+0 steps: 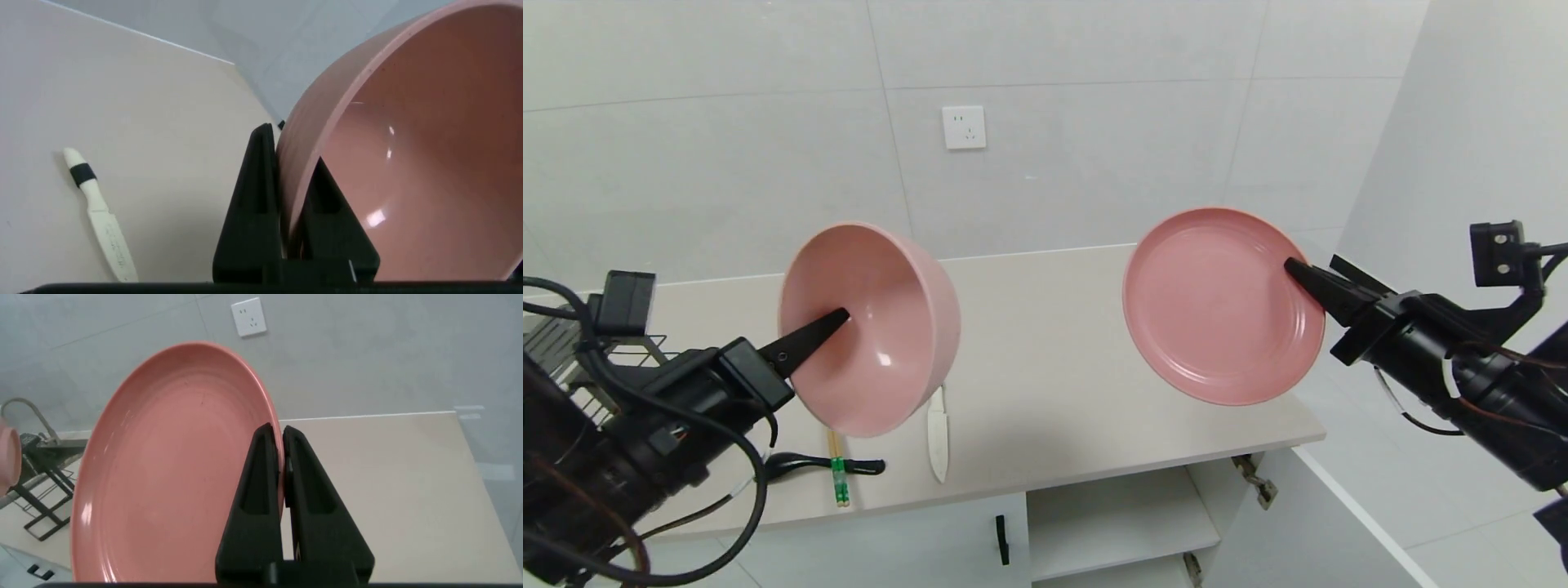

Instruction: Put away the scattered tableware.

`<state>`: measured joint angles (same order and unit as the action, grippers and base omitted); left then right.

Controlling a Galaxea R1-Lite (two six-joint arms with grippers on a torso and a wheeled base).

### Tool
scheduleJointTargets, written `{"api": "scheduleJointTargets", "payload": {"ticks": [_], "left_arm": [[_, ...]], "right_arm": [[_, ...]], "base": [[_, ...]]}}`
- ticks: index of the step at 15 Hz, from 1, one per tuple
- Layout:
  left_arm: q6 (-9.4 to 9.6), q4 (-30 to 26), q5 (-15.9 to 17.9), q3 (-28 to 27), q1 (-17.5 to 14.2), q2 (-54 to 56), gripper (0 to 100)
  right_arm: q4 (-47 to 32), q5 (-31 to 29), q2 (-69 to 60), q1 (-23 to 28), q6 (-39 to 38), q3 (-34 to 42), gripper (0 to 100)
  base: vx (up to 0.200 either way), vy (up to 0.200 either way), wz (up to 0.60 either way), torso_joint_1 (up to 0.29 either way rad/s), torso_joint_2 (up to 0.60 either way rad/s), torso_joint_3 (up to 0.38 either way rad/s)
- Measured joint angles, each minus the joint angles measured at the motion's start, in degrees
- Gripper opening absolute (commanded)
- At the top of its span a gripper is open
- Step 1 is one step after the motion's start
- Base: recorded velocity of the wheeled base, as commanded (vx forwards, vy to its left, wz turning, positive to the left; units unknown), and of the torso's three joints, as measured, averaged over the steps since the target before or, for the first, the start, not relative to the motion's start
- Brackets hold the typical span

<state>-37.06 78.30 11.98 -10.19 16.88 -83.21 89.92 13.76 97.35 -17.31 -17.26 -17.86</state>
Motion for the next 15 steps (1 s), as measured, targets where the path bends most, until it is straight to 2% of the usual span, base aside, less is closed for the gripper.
{"api": "scheduleJointTargets", "payload": {"ticks": [2,4,6,8,10,12,14,15], "left_arm": [[3.07,1.13,0.22,2.17,-0.27,3.28,0],[4.38,1.01,0.95,3.22,-0.07,5.84,0],[2.90,0.90,5.14,4.13,1.50,7.80,0],[2.72,0.72,6.51,6.31,2.57,8.59,0],[3.18,0.66,5.78,8.07,2.74,8.85,0],[3.60,-0.82,1.91,9.03,2.63,8.85,0],[7.51,-4.40,0.90,9.81,2.54,9.02,0],[7.97,-4.60,0.88,9.92,2.33,9.29,0]], "right_arm": [[0.05,-0.05,-1.30,-0.73,-0.04,0.20,0],[0.05,-0.06,-2.07,-1.23,-0.35,0.33,0],[0.02,0.00,-2.43,-2.80,-0.39,0.56,0],[0.02,0.00,-2.67,-3.55,-0.33,0.56,0],[0.00,0.00,-2.79,-3.69,-0.30,0.61,0],[0.05,0.00,-2.82,-3.74,0.02,0.67,0],[0.02,-0.02,-2.68,-3.77,1.12,1.02,0],[0.02,-0.11,-2.54,-3.77,2.16,1.16,0]], "base": [[0.000,0.000,0.00,0.000,0.00,0.000],[0.000,0.000,0.00,0.000,0.00,0.000],[0.000,0.000,0.00,0.000,0.00,0.000],[0.000,0.000,0.00,0.000,0.00,0.000],[0.000,0.000,0.00,0.000,0.00,0.000],[0.000,0.000,0.00,0.000,0.00,0.000],[0.000,0.000,0.00,0.000,0.00,0.000],[0.000,0.000,0.00,0.000,0.00,0.000]]}}
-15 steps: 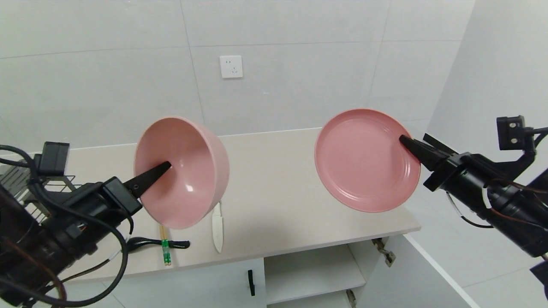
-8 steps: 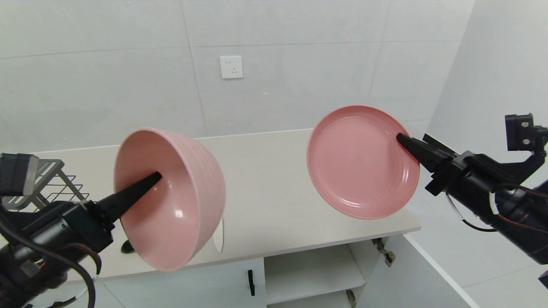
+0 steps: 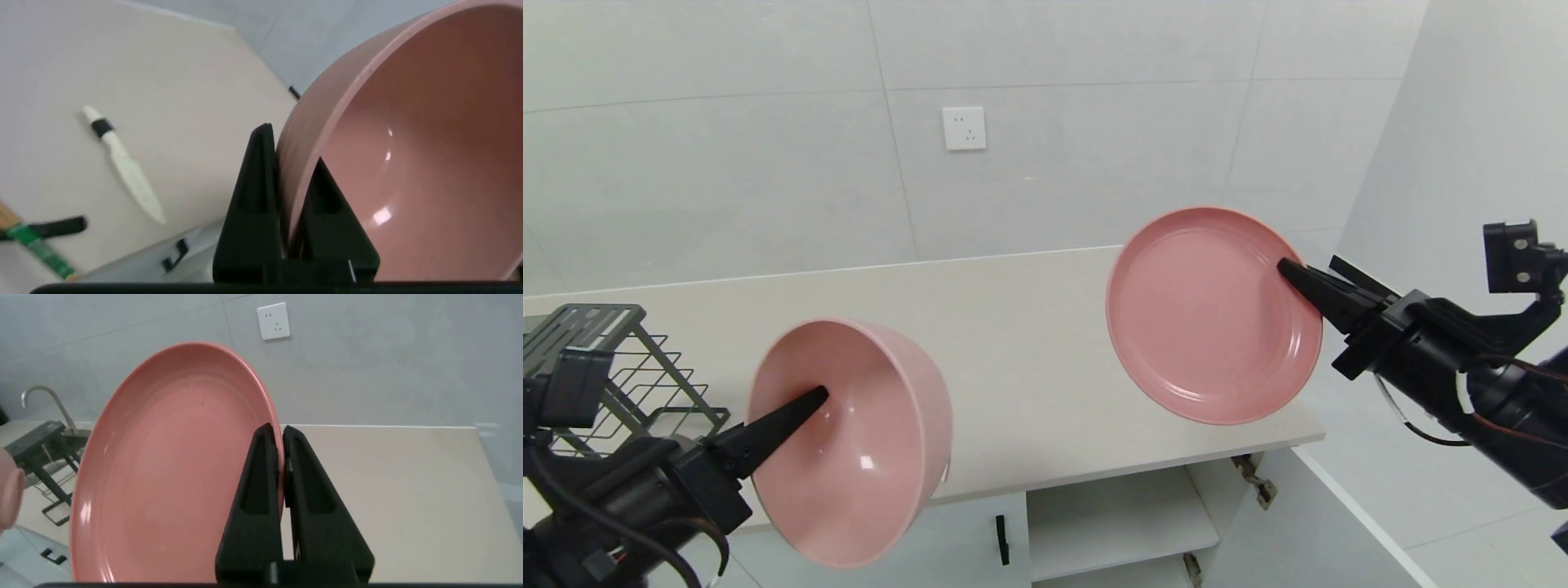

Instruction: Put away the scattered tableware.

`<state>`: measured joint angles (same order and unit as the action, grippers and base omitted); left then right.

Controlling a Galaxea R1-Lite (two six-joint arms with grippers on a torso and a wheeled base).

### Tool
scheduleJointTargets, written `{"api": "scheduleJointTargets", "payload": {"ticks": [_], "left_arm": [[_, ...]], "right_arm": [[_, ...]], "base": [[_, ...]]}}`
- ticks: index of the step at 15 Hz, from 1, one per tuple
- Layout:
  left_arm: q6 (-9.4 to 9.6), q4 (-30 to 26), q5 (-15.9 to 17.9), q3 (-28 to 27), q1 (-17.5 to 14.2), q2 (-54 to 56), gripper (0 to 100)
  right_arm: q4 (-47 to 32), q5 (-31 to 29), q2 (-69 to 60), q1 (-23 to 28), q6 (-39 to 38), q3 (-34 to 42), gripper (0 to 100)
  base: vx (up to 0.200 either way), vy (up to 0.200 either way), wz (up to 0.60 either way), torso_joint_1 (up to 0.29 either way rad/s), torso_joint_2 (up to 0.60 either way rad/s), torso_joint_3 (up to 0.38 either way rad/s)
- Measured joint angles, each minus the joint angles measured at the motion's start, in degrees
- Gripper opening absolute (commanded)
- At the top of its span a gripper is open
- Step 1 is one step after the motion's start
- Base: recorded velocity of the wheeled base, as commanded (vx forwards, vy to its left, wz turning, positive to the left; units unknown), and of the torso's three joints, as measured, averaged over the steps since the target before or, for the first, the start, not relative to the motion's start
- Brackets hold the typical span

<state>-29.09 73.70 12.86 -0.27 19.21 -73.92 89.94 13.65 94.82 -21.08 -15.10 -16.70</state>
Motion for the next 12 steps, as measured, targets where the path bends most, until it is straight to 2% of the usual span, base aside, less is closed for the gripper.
{"api": "scheduleJointTargets", "payload": {"ticks": [2,3,4,5,6,7,9,12], "left_arm": [[0.29,-0.22,-0.41,0.16,-0.96,0.15,0],[1.26,-0.24,-0.82,0.17,-2.16,-0.13,0],[4.35,-0.40,-1.95,0.20,-3.32,-0.69,0],[10.84,-0.98,-4.95,0.20,-4.50,-1.54,0],[16.53,-1.52,-8.66,0.27,-5.39,-2.23,0],[19.65,-1.89,-11.28,0.27,-5.79,-2.65,0],[20.38,-2.46,-11.69,0.27,-5.24,-1.57,0],[20.44,-2.65,-11.47,0.27,-4.14,0.30,0]], "right_arm": [[-0.02,-0.27,0.50,0.18,2.19,0.37,0],[-0.02,-0.30,0.68,0.18,2.33,0.52,0],[-0.02,-0.33,0.79,0.18,2.44,0.52,0],[-0.02,-0.33,0.80,0.09,2.46,0.52,0],[-0.02,-0.30,0.80,0.05,2.46,0.52,0],[-0.02,-0.30,0.77,0.00,2.46,0.50,0],[0.00,-0.30,0.60,-0.09,2.52,0.33,0],[0.00,-0.33,0.46,-0.66,3.29,0.20,0]], "base": [[0.000,0.000,0.00,0.000,0.00,0.000],[0.000,0.000,0.00,0.000,0.00,0.000],[0.000,0.000,0.00,0.000,0.00,0.000],[0.000,0.000,0.00,0.000,0.00,0.000],[0.000,0.000,0.00,0.000,0.00,0.000],[0.000,0.000,0.00,0.000,0.00,0.000],[0.000,0.000,0.00,0.000,0.00,0.000],[0.000,0.000,0.00,0.000,0.00,0.000]]}}
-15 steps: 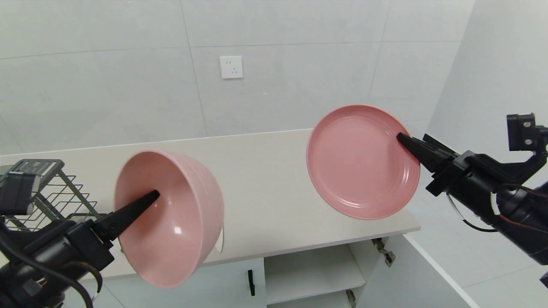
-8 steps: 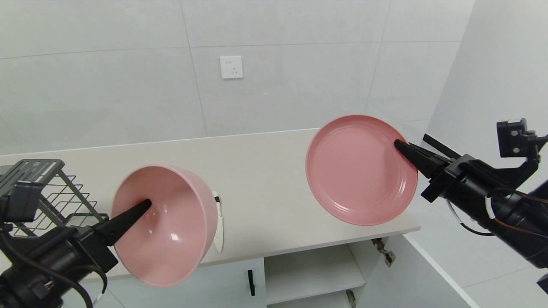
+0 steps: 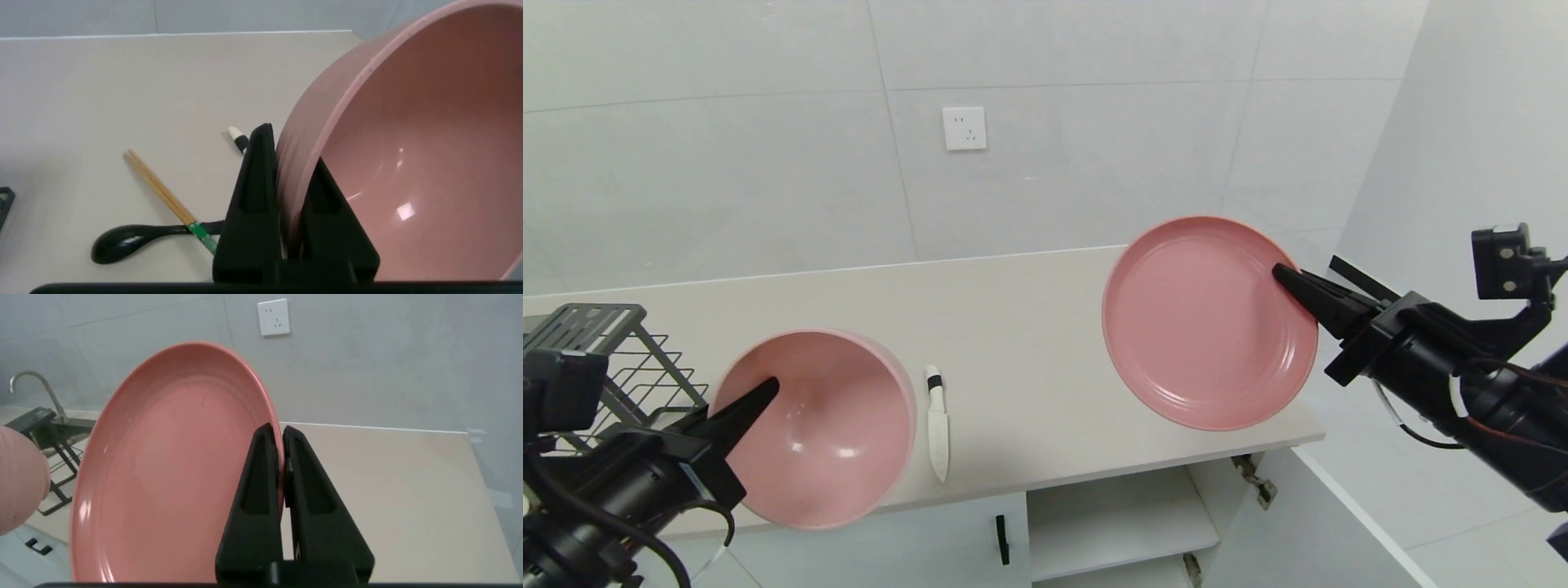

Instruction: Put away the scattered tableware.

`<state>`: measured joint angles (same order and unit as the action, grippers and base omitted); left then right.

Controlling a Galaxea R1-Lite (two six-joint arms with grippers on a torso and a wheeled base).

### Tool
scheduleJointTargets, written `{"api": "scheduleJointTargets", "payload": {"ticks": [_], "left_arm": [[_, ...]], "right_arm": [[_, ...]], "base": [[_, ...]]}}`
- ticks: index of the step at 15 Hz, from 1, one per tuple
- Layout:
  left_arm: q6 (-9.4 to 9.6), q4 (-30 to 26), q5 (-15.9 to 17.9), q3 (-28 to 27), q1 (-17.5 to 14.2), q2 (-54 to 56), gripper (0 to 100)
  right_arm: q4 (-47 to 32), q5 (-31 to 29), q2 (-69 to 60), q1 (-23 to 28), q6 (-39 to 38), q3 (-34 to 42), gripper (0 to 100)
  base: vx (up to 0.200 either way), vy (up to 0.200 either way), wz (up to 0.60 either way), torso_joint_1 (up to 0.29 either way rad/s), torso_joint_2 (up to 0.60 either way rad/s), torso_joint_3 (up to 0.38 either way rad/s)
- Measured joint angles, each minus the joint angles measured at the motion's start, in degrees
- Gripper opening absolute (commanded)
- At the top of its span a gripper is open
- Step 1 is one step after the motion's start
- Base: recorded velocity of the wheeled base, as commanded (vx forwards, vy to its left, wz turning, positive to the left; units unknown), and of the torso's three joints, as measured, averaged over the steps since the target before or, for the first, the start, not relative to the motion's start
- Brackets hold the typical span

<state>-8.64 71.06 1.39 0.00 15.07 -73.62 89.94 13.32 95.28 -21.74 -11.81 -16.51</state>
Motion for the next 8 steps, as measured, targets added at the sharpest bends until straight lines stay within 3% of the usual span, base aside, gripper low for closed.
{"api": "scheduleJointTargets", "payload": {"ticks": [1,4,8], "left_arm": [[0.00,-0.09,0.00,0.00,0.39,0.30,0],[-0.09,-0.06,-0.05,0.00,1.57,0.68,0],[-0.11,-0.04,-0.05,0.00,1.74,0.85,0]], "right_arm": [[0.00,0.00,-0.05,-0.28,0.89,0.00,0],[0.02,0.00,-0.09,-1.24,4.45,0.28,0],[0.09,-0.05,-0.16,-1.41,4.51,0.26,0]], "base": [[0.000,0.000,0.00,0.000,0.00,0.000],[-0.200,0.000,0.00,0.014,0.00,0.002],[0.000,0.000,0.00,0.000,0.00,0.000]]}}
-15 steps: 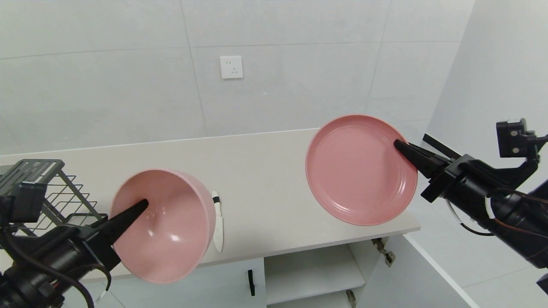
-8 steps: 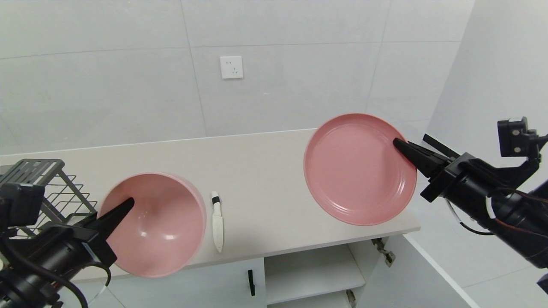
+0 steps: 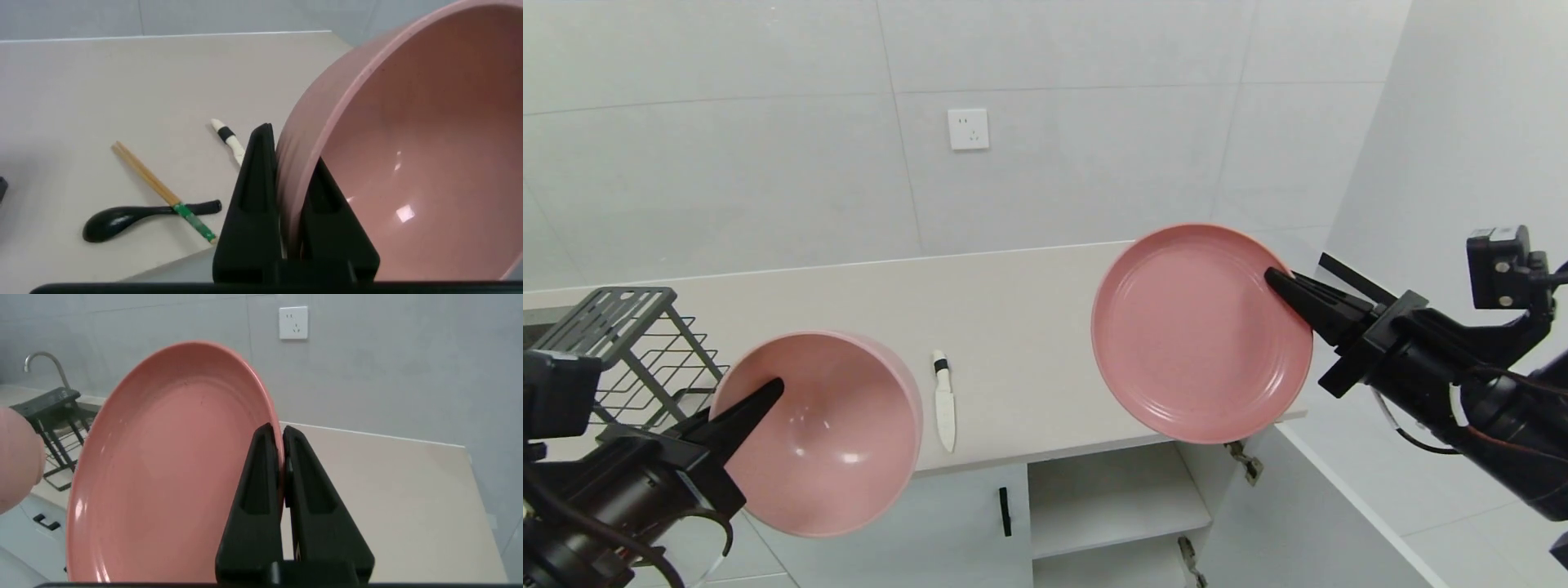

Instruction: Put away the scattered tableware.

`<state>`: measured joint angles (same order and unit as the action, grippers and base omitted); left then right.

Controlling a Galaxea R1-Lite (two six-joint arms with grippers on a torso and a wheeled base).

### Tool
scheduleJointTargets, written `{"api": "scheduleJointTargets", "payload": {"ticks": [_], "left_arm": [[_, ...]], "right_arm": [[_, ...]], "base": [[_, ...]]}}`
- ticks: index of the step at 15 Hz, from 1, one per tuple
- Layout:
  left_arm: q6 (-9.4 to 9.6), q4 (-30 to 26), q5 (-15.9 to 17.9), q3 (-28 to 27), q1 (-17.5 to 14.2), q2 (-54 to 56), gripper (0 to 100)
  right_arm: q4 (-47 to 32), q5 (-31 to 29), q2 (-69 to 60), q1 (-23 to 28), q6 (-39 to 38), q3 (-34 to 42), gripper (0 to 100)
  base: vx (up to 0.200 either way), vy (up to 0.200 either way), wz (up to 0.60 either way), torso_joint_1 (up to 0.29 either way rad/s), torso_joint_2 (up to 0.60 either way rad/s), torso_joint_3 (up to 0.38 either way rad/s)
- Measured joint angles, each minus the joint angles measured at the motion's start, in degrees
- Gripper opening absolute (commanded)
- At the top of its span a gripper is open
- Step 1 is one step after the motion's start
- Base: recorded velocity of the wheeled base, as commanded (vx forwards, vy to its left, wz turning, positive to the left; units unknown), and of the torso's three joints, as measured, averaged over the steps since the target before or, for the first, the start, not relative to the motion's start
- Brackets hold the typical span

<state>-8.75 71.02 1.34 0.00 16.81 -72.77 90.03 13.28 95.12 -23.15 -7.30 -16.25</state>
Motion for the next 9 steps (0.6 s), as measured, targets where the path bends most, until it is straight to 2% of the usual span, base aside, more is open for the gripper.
{"api": "scheduleJointTargets", "payload": {"ticks": [1,5,9], "left_arm": [[-0.09,0.13,-0.01,0.00,0.00,0.09,0],[-0.17,-0.20,-0.04,0.00,-0.04,0.09,0],[-0.17,-0.07,-0.01,0.00,0.05,0.26,0]], "right_arm": [[-0.01,-0.01,-0.02,0.04,0.00,-0.09,0],[-0.15,-0.06,-0.13,0.04,0.00,-0.04,0],[0.02,-0.01,-0.63,-0.17,0.00,0.10,0]], "base": [[0.000,0.000,0.00,0.000,0.00,0.000],[-0.200,0.000,0.00,0.016,0.01,-0.002],[0.000,0.000,0.00,0.000,0.00,0.000]]}}
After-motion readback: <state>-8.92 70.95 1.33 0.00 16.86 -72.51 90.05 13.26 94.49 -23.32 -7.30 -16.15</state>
